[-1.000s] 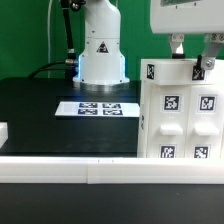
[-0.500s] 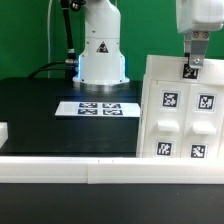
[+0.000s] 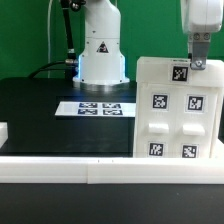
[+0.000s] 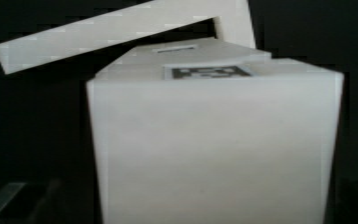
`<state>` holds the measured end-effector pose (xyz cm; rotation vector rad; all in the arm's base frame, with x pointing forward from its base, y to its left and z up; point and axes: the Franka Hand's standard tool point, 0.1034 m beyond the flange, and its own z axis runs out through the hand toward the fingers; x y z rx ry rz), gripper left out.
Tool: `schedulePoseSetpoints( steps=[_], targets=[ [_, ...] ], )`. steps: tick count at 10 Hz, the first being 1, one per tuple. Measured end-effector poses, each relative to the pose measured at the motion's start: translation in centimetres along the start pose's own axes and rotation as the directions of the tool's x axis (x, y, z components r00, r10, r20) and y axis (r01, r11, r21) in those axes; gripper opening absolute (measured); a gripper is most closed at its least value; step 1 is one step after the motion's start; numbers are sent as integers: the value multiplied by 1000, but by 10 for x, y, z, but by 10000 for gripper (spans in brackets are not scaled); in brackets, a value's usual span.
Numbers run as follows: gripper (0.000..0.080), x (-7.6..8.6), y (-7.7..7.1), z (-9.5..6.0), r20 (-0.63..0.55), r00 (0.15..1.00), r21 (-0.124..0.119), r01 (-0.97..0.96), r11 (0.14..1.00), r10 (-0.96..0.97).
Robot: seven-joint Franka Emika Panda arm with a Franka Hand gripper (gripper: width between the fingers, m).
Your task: Assemble cabinet
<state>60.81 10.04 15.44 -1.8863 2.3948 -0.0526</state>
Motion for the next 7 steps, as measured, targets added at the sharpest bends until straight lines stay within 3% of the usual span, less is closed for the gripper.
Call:
schedulePoseSetpoints(
  steps=[7],
  targets=[
    [797, -3, 1, 0, 5, 1000, -2, 23, 1000, -23]
  ],
)
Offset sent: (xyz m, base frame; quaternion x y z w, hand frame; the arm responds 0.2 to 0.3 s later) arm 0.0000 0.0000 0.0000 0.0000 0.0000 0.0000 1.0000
